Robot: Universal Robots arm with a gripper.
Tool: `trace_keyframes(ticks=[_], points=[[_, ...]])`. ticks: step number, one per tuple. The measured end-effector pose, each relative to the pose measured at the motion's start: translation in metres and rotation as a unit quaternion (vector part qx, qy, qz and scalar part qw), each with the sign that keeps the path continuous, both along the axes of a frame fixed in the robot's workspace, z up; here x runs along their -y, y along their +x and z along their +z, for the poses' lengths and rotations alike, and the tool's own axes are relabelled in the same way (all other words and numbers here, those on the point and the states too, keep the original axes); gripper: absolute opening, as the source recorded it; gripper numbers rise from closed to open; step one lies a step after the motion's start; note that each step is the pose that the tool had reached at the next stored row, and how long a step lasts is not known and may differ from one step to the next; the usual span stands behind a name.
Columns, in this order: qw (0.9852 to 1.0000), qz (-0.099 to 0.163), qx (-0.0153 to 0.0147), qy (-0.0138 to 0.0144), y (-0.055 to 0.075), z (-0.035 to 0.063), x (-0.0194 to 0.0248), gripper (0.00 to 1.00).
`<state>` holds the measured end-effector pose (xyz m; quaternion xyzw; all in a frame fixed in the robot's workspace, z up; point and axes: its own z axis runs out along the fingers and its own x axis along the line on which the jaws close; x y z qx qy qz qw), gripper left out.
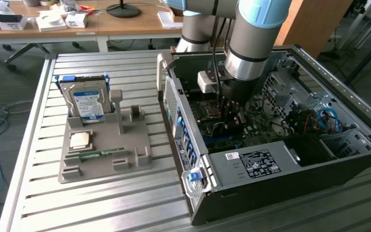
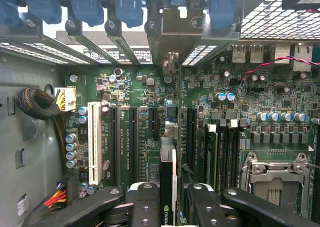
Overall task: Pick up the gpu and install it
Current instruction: 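Insert the gpu into the slot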
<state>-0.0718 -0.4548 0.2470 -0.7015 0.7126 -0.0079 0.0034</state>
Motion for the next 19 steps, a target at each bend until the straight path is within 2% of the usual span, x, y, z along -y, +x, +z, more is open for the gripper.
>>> trace_keyframes(ticks=[13,15,16,19], points=[[1.0,0.0,0.0,0.0,-0.0004,0.0,0.0,0.26],[1.0,0.0,0.0,0.0,-0.0005,0.0,0.0,0.27],[1.0,0.0,0.0,0.0,-0.0004,0.0,0.0,0.34],[1.0,0.0,0.0,0.0,-0.0004,0.0,0.0,0.34]])
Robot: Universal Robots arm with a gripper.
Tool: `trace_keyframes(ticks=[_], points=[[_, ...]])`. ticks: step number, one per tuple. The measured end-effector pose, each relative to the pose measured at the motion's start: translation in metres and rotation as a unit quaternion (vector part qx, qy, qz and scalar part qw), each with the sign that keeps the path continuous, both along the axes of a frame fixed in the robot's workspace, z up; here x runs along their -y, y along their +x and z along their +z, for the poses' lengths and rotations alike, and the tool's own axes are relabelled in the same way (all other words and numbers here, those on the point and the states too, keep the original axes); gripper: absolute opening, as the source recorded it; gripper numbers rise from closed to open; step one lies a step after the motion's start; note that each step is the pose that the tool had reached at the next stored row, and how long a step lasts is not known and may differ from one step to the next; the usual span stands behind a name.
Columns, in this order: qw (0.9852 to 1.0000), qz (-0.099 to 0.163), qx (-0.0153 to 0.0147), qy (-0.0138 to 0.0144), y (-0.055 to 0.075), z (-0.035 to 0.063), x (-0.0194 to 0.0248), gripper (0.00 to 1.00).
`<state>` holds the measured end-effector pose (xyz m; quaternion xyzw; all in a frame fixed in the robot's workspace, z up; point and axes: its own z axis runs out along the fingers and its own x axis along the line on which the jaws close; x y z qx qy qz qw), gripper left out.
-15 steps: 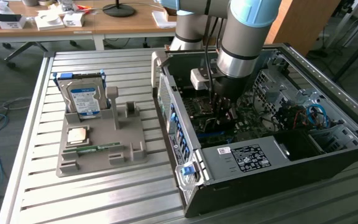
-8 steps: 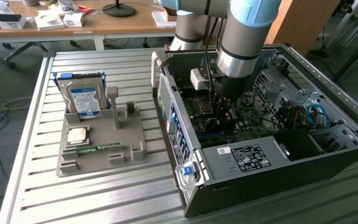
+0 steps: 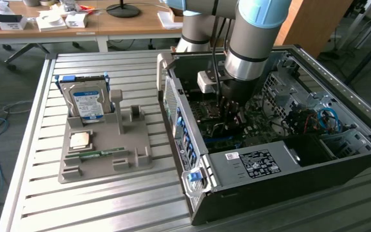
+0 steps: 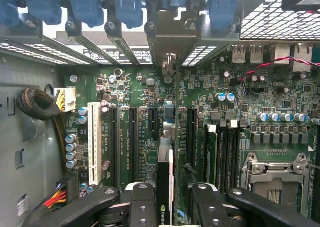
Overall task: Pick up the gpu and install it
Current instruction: 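Insert the gpu into the slot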
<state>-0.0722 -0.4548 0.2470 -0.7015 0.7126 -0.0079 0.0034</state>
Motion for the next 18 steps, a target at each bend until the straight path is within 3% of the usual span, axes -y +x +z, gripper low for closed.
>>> trace_keyframes(ticks=[6,18], points=[[1.0,0.0,0.0,0.0,0.0,0.0032,0.0,0.34],[1.0,0.0,0.0,0.0,0.0,0.0231,0.0,0.34]])
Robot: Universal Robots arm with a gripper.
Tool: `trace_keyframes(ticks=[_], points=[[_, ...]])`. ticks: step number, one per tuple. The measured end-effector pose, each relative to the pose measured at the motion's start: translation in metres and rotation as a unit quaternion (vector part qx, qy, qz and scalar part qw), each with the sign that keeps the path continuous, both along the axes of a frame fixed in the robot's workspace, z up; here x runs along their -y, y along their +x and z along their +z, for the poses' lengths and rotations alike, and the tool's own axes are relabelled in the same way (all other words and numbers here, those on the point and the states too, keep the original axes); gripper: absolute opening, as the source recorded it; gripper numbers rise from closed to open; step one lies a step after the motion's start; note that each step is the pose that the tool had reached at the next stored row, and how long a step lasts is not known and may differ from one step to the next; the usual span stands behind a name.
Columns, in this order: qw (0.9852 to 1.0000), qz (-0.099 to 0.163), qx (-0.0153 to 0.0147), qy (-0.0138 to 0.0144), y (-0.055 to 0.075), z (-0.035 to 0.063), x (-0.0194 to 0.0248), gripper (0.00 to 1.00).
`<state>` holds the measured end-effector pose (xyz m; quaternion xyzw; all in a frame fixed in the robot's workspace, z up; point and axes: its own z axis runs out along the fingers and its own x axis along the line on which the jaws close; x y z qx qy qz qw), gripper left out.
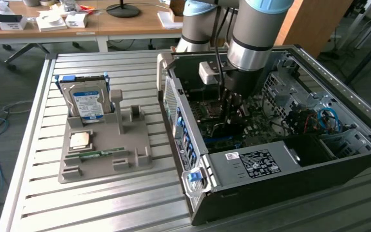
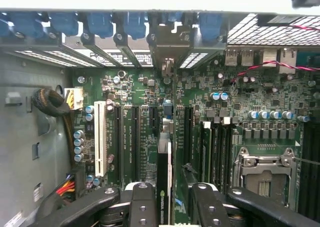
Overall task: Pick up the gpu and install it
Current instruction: 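Insert the gpu into the slot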
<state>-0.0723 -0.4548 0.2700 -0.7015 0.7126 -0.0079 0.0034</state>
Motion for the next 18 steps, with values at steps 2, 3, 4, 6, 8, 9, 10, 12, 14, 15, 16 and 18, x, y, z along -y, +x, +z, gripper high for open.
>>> trace_keyframes(ticks=[2,3,4,6,8,9,10,12,14,15,16,18], points=[[1.0,0.0,0.0,0.0,0.0,0.0036,0.0,0.34],[1.0,0.0,0.0,0.0,0.0,0.0054,0.0,0.34],[1.0,0.0,0.0,0.0,0.0,0.0071,0.0,0.34],[1.0,0.0,0.0,0.0,0.0,0.0104,0.0,0.34],[1.0,0.0,0.0,0.0,0.0,0.0132,0.0,0.34],[1.0,0.0,0.0,0.0,0.0,0.0147,0.0,0.34],[1.0,0.0,0.0,0.0,0.0,0.0162,0.0,0.34],[1.0,0.0,0.0001,0.0,0.0,0.0194,0.0,0.34],[1.0,0.0,0.0001,0.0,0.0,0.0227,0.0,0.34],[1.0,0.0,0.0001,0.0,0.0,0.0243,0.0,0.34],[1.0,0.0,0.0002,0.0,0.0,0.0258,0.0,0.34],[1.0,0.0,0.0003,0.0,0.0,0.0294,0.0,0.34]])
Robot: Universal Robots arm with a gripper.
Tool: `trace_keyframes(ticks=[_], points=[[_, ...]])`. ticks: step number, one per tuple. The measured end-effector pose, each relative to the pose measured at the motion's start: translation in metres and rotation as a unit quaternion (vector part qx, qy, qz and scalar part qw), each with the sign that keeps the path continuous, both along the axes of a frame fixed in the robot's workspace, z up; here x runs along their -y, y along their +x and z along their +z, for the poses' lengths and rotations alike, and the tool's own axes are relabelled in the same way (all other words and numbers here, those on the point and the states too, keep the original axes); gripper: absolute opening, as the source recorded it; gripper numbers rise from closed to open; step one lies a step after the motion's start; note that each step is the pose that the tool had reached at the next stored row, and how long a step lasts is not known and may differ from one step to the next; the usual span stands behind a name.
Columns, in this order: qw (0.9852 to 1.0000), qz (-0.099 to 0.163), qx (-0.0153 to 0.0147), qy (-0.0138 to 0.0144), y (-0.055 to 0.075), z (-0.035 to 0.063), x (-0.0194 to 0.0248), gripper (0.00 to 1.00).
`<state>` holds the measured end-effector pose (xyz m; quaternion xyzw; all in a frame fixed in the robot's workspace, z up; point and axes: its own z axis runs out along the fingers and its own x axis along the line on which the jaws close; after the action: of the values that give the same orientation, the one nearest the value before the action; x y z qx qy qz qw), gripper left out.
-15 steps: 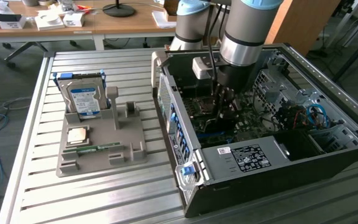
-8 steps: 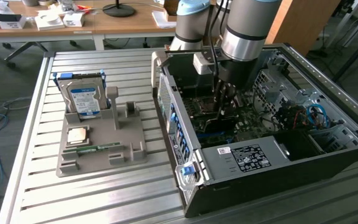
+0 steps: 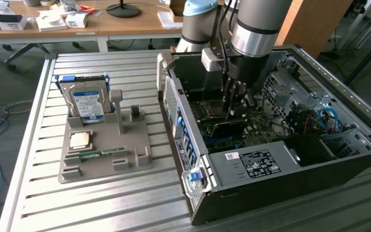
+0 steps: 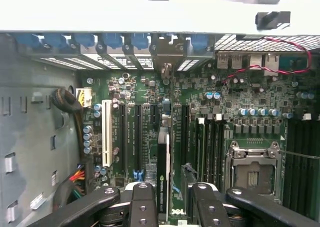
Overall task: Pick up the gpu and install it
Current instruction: 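Insert the gpu into the slot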
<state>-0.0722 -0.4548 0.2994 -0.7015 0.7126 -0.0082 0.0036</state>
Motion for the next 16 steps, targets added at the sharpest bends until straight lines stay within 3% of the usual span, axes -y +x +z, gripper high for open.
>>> trace_keyframes(ticks=[16], points=[[1.0,0.0,0.0002,0.0,0.0,0.0271,0.0,0.34]])
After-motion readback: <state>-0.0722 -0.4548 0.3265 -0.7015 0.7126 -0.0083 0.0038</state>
